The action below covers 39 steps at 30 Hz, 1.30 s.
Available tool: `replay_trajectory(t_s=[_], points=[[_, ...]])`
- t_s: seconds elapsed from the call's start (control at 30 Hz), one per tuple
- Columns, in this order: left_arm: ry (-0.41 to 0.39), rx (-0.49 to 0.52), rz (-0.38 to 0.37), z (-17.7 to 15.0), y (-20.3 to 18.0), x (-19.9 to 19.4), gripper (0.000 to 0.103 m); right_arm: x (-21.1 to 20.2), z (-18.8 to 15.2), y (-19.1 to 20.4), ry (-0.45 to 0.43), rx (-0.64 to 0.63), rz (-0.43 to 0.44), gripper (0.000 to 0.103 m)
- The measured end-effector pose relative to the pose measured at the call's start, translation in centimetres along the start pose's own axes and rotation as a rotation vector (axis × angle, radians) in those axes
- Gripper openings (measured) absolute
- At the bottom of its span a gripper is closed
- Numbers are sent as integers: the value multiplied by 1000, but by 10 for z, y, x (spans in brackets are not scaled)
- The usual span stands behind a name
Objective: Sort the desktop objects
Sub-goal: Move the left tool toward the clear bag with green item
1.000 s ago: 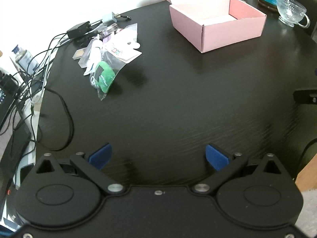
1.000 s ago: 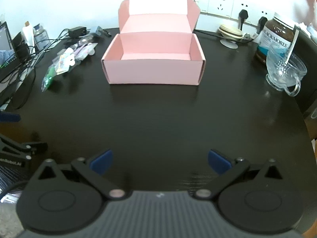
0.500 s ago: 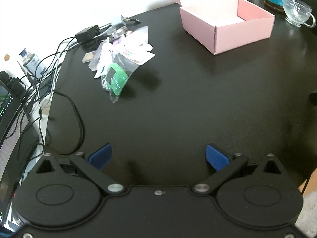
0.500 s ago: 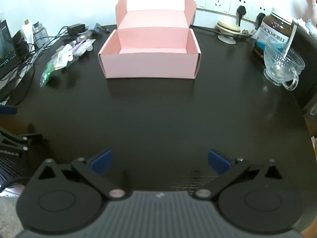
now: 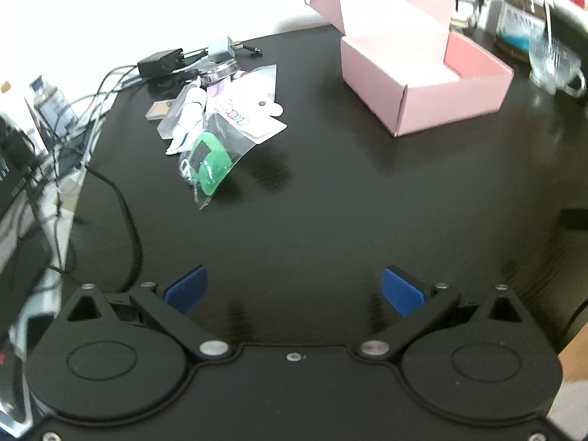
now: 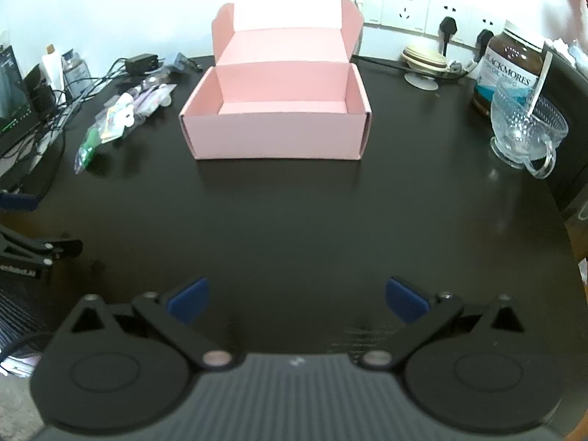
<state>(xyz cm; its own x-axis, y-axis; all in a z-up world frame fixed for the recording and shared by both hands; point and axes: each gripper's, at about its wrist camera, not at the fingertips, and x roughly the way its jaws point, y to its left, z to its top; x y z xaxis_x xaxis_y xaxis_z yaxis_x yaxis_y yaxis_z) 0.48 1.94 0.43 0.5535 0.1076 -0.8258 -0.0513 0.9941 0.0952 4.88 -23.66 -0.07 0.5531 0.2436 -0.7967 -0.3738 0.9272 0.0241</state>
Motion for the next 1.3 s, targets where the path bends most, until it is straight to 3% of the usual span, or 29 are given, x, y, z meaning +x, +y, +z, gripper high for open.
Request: replay_trajectory(t_s=[0.07,0.23,0.47,0.63,0.93,1.3], points=[[5,-33,-17,3,2,1,103,0,0,-1,1,2,0,102],[-12,11,30,8,-5,-1,103,0,2,-3,3,2,-4,102],[-29,-13,-14,12,-3,-1,103,-1,6,-1,2,-3,-6,102],[-54,-16,11,15,1,0,103,-1,8,-2,6,-7,-4,102],[-85,-60,-49,21,9,-2,103,2,15,-1,16,-11,-2,102],[-97,-94,-50,26,14,-5,103,7,27,7,23,-41,8,102]])
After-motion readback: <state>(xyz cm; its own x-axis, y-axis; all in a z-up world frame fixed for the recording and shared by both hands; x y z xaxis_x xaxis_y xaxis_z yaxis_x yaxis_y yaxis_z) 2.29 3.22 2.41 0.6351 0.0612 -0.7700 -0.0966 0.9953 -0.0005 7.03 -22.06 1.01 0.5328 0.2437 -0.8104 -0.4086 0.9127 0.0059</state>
